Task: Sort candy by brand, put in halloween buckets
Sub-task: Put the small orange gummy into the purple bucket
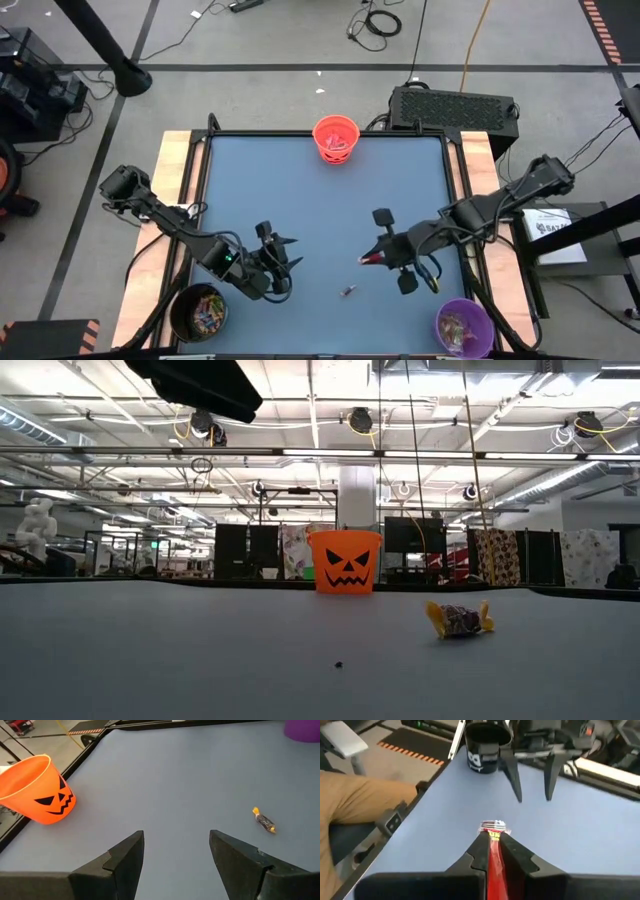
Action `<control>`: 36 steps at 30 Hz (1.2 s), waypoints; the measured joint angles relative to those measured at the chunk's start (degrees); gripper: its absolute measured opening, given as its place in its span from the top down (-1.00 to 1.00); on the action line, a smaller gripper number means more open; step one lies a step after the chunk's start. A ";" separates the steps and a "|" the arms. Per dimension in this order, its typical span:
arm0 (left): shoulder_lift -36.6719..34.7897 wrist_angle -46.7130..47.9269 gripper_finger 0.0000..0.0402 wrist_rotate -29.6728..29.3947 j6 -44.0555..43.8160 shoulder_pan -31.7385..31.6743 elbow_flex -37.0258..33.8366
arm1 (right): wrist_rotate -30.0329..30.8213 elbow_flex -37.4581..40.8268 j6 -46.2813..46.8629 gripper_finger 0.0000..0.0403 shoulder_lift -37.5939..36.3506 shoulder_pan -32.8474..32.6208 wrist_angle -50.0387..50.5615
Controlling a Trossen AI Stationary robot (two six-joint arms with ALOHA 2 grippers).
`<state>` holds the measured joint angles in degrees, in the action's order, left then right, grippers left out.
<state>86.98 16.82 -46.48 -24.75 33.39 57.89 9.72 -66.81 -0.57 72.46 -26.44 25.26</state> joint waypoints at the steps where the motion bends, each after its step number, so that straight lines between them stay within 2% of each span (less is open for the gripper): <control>1: 0.00 -0.01 -0.16 0.01 -0.04 0.00 0.00 | 0.91 0.00 0.64 0.88 -0.08 -0.36 1.01; 4: 0.00 -0.02 -0.16 0.02 -0.29 0.00 0.00 | 4.99 0.00 3.96 0.88 -0.51 -1.20 7.19; 7: 0.00 -0.03 -0.16 0.02 -0.31 0.00 0.00 | 6.64 0.00 11.77 0.88 -1.46 -1.46 14.77; 10: 0.00 -0.04 -0.16 0.02 -0.31 0.00 0.00 | 5.94 0.00 21.15 0.88 -3.22 -2.66 21.89; 14: 0.00 -0.04 -0.16 0.02 -0.31 0.00 0.00 | 1.34 0.00 33.10 0.88 -6.08 -5.84 27.10; 18: 0.00 -0.07 -0.16 0.02 -0.33 0.00 0.00 | -2.11 0.00 44.45 0.88 -9.06 -11.44 28.41; 23: 0.00 -1.61 -0.16 0.04 0.04 -0.04 0.00 | -2.70 0.00 60.10 0.88 -10.99 -19.97 28.40; 36: 0.02 -3.08 -0.16 1.70 1.20 -2.35 -0.02 | -8.22 0.00 93.25 0.88 -7.93 -33.55 28.16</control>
<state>87.00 13.74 -44.77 -23.55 31.03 57.87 1.50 -66.81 92.68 64.53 -59.99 53.43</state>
